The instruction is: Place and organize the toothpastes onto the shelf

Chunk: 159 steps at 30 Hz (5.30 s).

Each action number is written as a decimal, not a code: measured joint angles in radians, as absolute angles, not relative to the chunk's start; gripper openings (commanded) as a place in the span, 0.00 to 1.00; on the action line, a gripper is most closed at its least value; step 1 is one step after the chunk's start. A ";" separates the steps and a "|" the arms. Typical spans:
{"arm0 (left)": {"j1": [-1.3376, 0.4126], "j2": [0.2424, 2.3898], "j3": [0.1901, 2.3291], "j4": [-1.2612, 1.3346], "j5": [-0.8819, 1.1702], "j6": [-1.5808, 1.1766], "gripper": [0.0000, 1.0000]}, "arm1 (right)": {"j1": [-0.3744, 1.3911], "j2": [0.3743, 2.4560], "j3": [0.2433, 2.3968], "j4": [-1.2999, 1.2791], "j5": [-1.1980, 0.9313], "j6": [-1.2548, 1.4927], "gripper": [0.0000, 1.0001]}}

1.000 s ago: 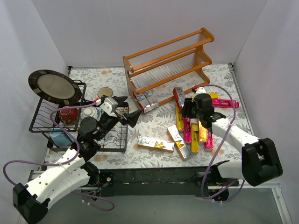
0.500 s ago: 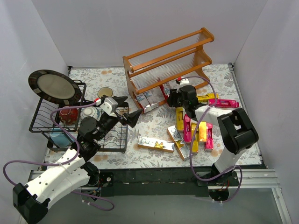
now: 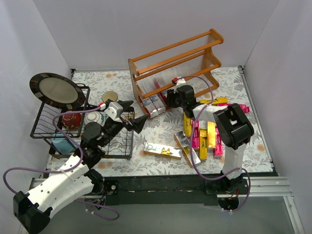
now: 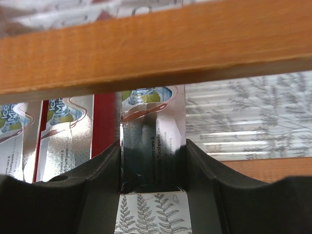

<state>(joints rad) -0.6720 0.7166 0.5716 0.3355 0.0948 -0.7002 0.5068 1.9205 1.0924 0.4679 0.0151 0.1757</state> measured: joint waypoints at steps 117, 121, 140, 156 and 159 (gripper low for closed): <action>-0.669 0.731 0.592 0.315 0.078 -0.720 0.98 | 0.546 1.161 0.649 0.100 -0.134 0.123 0.88; -0.669 0.731 0.593 0.310 0.059 -0.726 0.98 | 0.611 1.047 0.575 0.048 -0.155 0.096 0.89; -0.669 0.731 0.594 0.306 0.040 -0.728 0.98 | 0.958 1.221 0.514 -0.059 -0.137 -0.030 0.85; -0.669 0.739 0.594 0.307 0.040 -0.728 0.98 | 1.278 1.224 0.461 -0.025 0.282 0.200 0.77; -0.669 0.742 0.594 0.307 0.039 -0.728 0.98 | 1.318 1.230 0.447 0.018 0.363 0.240 0.70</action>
